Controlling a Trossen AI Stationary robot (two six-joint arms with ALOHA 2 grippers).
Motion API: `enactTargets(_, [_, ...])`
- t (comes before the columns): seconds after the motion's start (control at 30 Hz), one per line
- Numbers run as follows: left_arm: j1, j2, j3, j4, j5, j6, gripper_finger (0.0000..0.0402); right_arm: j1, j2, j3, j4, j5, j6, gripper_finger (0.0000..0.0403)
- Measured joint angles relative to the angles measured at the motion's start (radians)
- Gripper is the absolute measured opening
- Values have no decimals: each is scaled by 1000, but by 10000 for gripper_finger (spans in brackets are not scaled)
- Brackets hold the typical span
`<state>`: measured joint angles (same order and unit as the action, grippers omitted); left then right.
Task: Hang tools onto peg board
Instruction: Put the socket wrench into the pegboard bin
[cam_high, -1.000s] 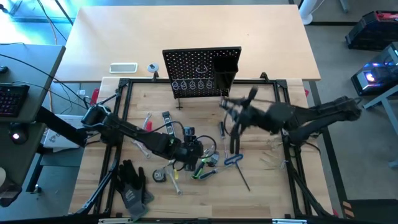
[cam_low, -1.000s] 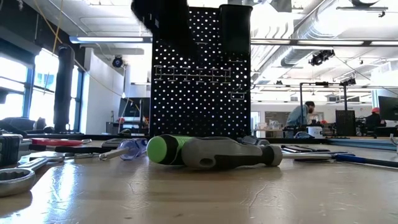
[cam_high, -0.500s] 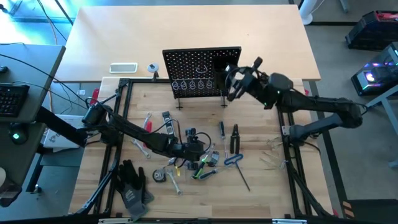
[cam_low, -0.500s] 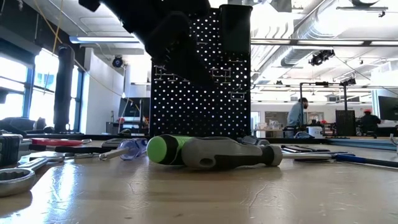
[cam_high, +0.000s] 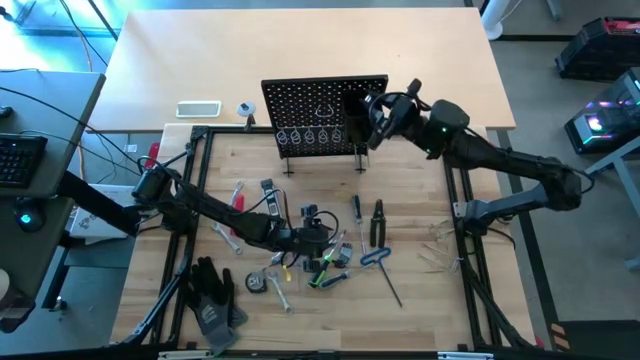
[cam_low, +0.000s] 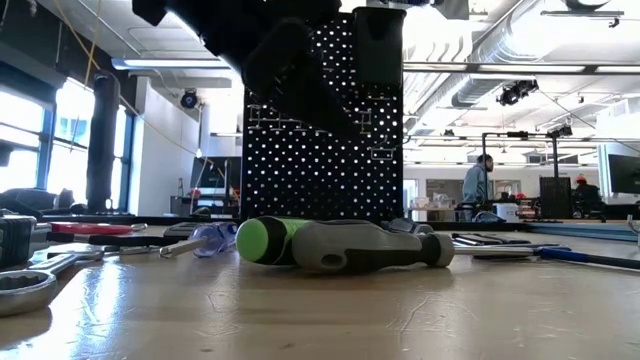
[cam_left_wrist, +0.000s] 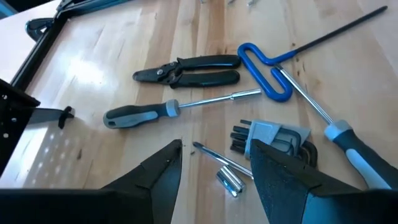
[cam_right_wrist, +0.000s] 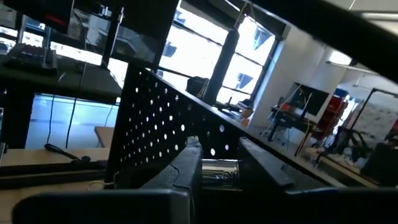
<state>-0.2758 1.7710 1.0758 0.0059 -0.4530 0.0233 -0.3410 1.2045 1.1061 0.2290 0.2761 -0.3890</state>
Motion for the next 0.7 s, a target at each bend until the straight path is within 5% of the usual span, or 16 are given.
enactTargets(0.7, [20, 0, 0, -30, 33, 21, 179, 2, -1, 0, -29, -47, 24, 164])
